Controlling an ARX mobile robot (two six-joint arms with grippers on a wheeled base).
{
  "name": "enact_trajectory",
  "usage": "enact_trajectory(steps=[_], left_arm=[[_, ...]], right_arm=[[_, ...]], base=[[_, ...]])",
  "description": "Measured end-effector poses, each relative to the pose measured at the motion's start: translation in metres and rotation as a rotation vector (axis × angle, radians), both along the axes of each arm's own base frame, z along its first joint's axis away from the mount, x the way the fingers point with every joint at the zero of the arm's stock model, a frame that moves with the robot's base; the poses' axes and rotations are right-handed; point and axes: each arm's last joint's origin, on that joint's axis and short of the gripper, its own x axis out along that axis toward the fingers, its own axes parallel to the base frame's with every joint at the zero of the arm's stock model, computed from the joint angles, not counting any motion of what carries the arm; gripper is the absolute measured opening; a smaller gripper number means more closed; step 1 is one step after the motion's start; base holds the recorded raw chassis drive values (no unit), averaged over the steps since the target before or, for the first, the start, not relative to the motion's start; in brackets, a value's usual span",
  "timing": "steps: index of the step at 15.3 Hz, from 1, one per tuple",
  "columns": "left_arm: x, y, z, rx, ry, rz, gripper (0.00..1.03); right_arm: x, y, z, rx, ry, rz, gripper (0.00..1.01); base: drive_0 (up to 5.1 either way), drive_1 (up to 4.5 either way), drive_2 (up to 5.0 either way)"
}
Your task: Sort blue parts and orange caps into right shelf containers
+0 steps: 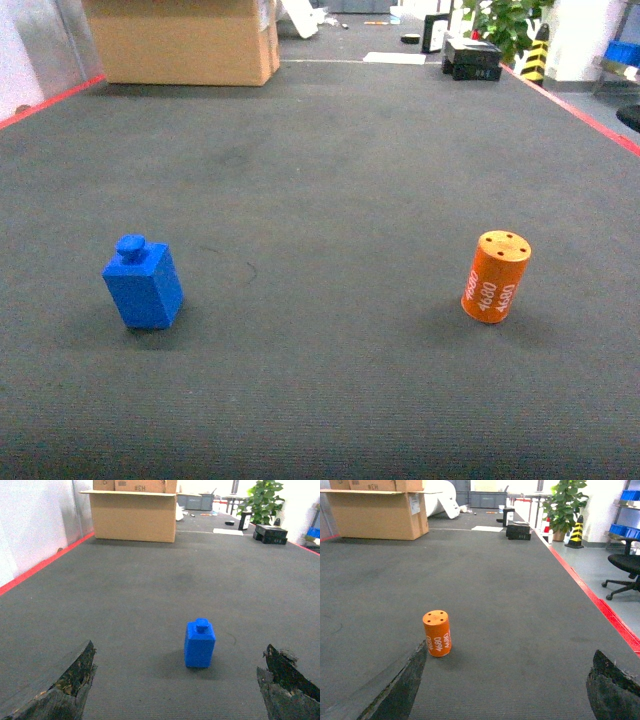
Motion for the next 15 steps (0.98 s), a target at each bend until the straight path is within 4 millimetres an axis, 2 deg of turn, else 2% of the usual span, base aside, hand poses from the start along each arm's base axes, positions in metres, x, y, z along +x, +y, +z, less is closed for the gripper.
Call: enact_trajectory(steps=[15], left_arm=[[0.0, 0.0, 0.0, 0.0, 0.0, 0.0, 0.98]], right_arm=[[0.0, 0.0, 0.0, 0.0, 0.0, 0.0, 0.98]], base=[[0.0, 0.0, 0.0]])
